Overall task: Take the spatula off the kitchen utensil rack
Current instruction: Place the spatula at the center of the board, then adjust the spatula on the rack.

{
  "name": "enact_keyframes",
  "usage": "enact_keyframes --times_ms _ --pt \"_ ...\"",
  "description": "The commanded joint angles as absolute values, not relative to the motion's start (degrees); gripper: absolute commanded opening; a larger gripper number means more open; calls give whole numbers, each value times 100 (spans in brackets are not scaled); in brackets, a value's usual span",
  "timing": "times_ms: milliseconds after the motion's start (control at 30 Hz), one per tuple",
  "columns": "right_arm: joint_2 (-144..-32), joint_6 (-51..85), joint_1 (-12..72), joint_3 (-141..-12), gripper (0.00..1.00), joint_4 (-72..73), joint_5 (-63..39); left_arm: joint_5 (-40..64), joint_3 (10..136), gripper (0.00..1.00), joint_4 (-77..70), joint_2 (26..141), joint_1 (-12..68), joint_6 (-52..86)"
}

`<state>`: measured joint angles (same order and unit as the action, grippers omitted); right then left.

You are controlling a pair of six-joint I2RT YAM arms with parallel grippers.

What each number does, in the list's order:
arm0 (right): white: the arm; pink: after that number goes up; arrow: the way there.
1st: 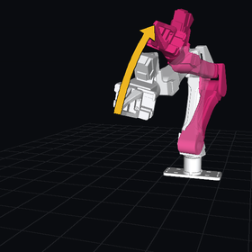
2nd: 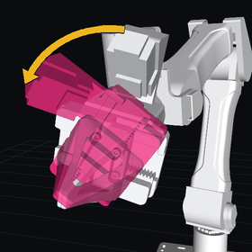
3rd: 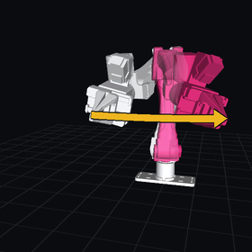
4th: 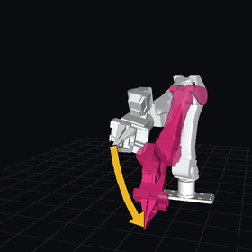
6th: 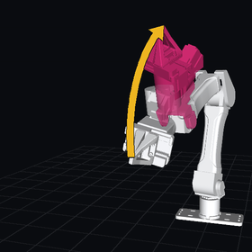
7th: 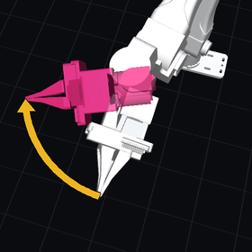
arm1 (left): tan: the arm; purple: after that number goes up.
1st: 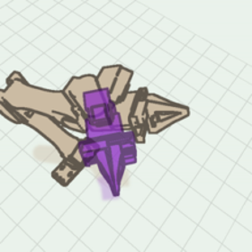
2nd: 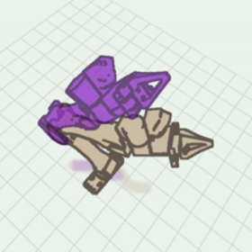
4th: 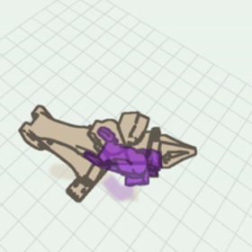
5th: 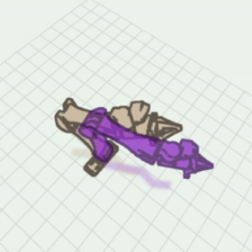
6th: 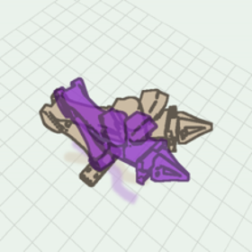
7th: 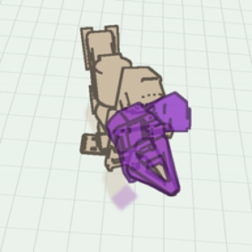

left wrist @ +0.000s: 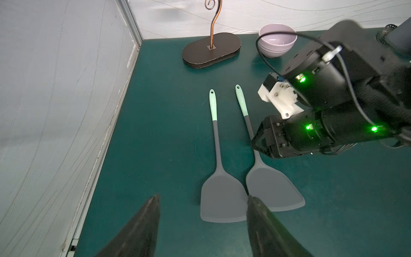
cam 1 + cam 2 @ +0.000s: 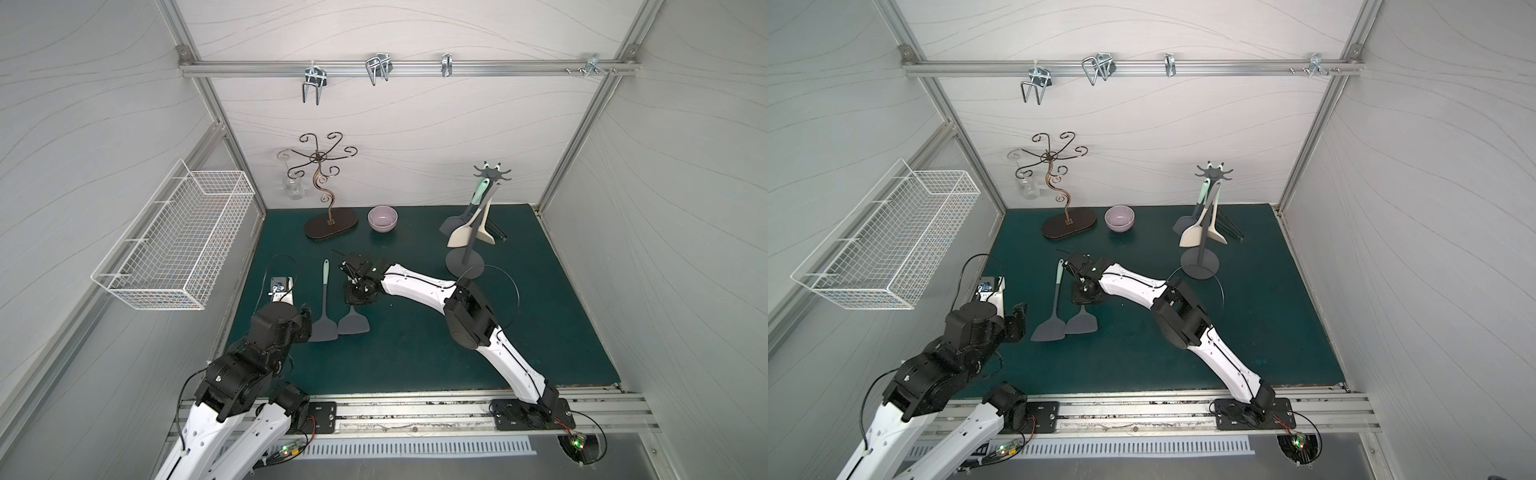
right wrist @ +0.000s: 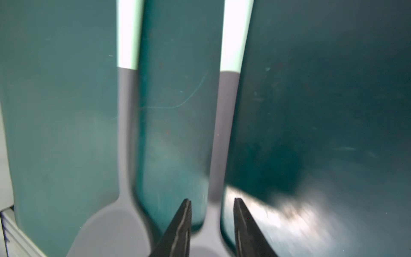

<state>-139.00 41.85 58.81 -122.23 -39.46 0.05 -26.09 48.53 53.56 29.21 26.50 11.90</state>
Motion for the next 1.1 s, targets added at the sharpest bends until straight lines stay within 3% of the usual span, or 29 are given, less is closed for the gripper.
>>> enact_keyframes --times_ms 0,233,333,533,767,933,1067 --pt "-13014 3763 5807 -12243 36 -4261 358 -2415 5106 69 5200 3149 2632 1073" --pt "-11340 2738 5800 -11488 39 -4248 880 -1571 5618 74 5193 3942 2630 1093" --pt "-10420 2316 5794 -10717 39 -4098 1016 -1120 5626 83 4878 4275 2637 1283" --pt "-8361 1708 5581 -9009 43 -4001 1423 180 5172 75 3417 4925 2633 1664" --pt "-7452 1948 3241 -9468 44 -5331 75 772 6183 71 2107 6211 2865 1392" --pt "-7011 1999 2264 -9606 45 -5192 -263 831 6778 72 1359 7097 3314 903" --pt "-7262 2251 1344 -9883 45 -5229 -898 1051 7179 72 834 7758 3489 549"
